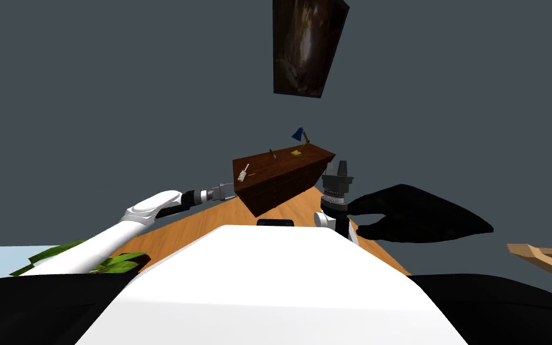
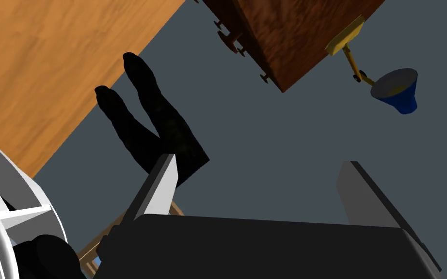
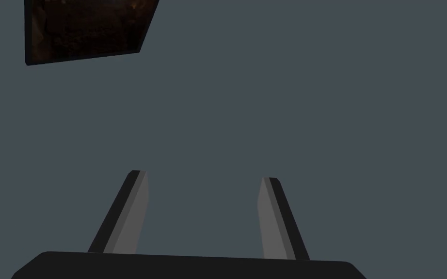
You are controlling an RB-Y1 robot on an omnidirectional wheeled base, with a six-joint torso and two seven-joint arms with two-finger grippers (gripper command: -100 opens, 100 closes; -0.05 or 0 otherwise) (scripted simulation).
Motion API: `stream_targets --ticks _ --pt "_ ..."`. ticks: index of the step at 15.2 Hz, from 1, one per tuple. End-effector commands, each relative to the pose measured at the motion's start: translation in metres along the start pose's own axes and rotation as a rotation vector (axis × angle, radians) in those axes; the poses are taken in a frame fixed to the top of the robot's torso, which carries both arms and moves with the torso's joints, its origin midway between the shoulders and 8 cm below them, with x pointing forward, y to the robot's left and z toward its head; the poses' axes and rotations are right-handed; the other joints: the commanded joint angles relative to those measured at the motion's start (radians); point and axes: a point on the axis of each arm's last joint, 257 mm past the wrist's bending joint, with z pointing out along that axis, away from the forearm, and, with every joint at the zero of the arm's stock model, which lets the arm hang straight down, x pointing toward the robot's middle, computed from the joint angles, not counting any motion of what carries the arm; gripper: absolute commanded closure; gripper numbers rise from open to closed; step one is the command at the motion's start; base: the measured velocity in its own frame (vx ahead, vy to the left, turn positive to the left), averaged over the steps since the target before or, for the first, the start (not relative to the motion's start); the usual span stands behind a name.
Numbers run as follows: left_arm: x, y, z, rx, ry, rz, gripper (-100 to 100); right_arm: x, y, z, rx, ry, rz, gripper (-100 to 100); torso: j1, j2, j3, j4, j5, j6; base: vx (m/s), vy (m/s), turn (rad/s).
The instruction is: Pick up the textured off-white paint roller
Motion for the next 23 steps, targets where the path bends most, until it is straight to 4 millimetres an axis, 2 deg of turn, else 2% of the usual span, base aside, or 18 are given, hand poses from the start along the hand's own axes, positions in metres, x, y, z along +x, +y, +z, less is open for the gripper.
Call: stream_targets --ticks 1,2,4,5,7,8,9,10,12,13,15,16,18,19,20,21,22,23 --pt "0.010 -0.003 -0.005 0.031 0.028 0.052 -100 0.000 0.000 0.000 0.000 0.000 0.000 0 0.000 0.000 0.000 0.000 0.000 0.000 0.007 0.000 -0.078" --pt "0.027 -0.007 -0.019 0.090 0.078 0.115 -100 0.000 0.000 0.000 0.000 0.000 0.000 0 0.000 0.000 0.000 0.000 0.000 -0.001 0.013 -0.012 -0.272" --pt "0.028 -0.008 -0.019 0.096 0.082 0.135 -100 0.000 0.000 0.000 0.000 0.000 0.000 0 0.000 0.000 0.000 0.000 0.000 0.000 0.013 -0.005 -0.195" --pt "0.046 -0.012 -0.035 0.160 0.131 0.193 -100 0.000 0.000 0.000 0.000 0.000 0.000 0 0.000 0.000 0.000 0.000 0.000 -0.001 0.017 -0.011 -0.273" --pt "0.046 -0.012 -0.036 0.162 0.132 0.212 -100 0.000 0.000 0.000 0.000 0.000 0.000 0 0.000 -0.001 0.000 0.000 0.000 0.000 0.020 -0.006 -0.208" --pt "0.064 -0.016 -0.053 0.228 0.179 0.273 -100 0.000 0.000 0.000 0.000 0.000 0.000 0 0.000 -0.001 0.000 0.000 0.000 -0.001 0.022 -0.015 -0.266" --pt "0.064 -0.016 -0.053 0.229 0.177 0.283 -100 0.000 0.000 0.000 0.000 0.000 0.000 0 -0.001 -0.001 0.000 0.000 0.000 0.000 0.027 -0.013 -0.287" --pt "0.079 -0.019 -0.071 0.288 0.219 0.326 -100 0.000 0.000 0.000 0.000 0.000 0.000 0 -0.001 -0.001 -0.001 0.000 0.000 0.000 0.036 -0.018 -0.389" --pt "0.080 -0.020 -0.072 0.296 0.219 0.348 -100 0.000 0.000 0.000 0.000 0.000 0.000 0 -0.001 -0.002 -0.001 0.000 0.000 0.000 0.035 -0.003 -0.226" --pt "0.095 -0.024 -0.091 0.362 0.259 0.395 -100 0.000 0.000 0.000 0.000 0.000 0.000 0 -0.001 -0.002 -0.001 0.000 0.000 -0.001 0.035 -0.010 -0.238" --pt "0.095 -0.024 -0.091 0.364 0.257 0.405 -100 0.000 0.000 0.000 0.000 0.000 0.000 0 -0.001 -0.002 -0.001 0.000 0.000 0.000 0.034 -0.007 -0.182" --pt "0.106 -0.028 -0.109 0.430 0.286 0.453 -100 0.000 0.000 0.000 0.000 0.000 0.000 0 -0.001 -0.002 -0.001 0.000 0.000 -0.001 0.039 -0.013 -0.266" --pt "0.108 -0.029 -0.111 0.431 0.291 0.456 -100 0.000 0.000 0.000 0.000 0.000 0.000 0 -0.001 -0.002 -0.001 0.000 0.000 0.000 0.037 -0.004 -0.184" --pt "0.120 -0.034 -0.131 0.498 0.320 0.497 -100 0.000 0.000 0.000 0.000 0.000 0.000 0 -0.001 -0.002 -0.001 0.000 0.000 -0.001 0.045 -0.009 -0.244" --pt "0.120 -0.034 -0.131 0.498 0.320 0.498 -100 0.000 0.000 0.000 0.000 0.000 0.000 0 -0.001 -0.002 -0.001 0.000 0.000 0.000 0.050 -0.010 -0.297" --pt "0.131 -0.040 -0.151 0.563 0.346 0.527 -100 0.000 0.000 0.000 0.000 0.000 0.000 0 -0.001 -0.003 -0.002 -0.001 0.000 0.000 0.065 -0.017 -0.377" --pt "0.131 -0.040 -0.151 0.564 0.344 0.534 -100 0.000 0.000 0.000 0.000 0.000 0.000 0 -0.001 -0.004 -0.002 -0.001 0.000 0.001 0.069 -0.007 -0.280" --pt "0.140 -0.046 -0.170 0.624 0.365 0.553 -100 0.000 0.000 0.000 0.000 0.000 0.000 0 -0.001 -0.004 -0.002 -0.001 0.000 0.000 0.078 -0.001 -0.275"
